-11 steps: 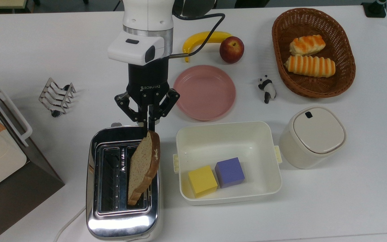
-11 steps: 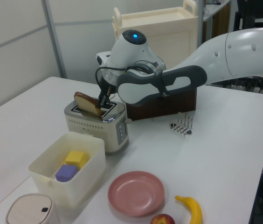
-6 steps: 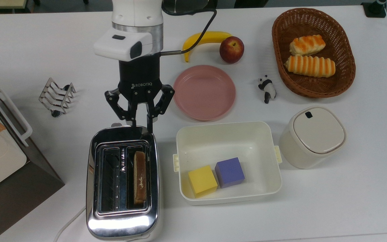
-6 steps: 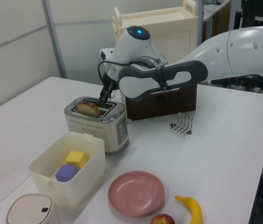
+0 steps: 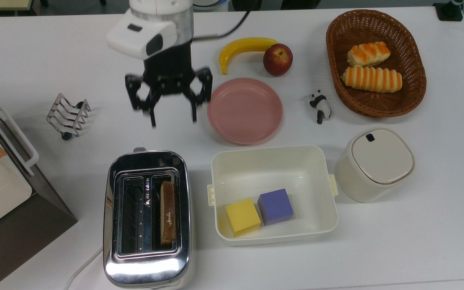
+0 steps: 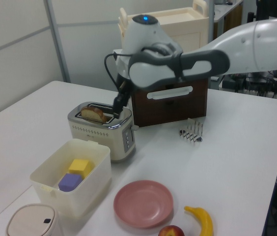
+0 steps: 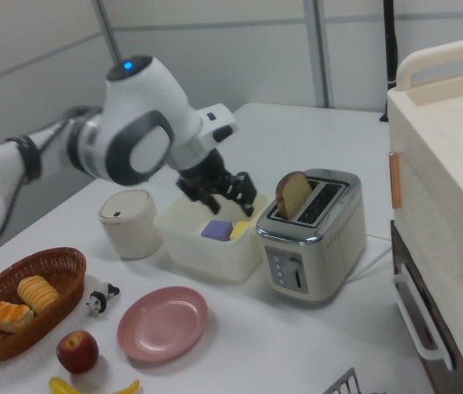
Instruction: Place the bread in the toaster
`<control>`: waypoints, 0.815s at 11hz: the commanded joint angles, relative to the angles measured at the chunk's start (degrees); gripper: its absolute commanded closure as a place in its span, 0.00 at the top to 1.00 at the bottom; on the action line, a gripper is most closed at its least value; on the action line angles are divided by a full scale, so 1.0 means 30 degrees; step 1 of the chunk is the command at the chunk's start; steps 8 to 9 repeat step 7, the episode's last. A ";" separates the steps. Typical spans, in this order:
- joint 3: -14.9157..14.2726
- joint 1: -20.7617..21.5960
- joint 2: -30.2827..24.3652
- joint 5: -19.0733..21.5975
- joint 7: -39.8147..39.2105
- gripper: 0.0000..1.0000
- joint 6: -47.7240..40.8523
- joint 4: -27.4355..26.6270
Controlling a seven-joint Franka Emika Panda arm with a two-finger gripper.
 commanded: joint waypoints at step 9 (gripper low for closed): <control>0.0064 0.0142 -0.3522 -0.0792 0.3357 1.00 -1.0956 -0.0442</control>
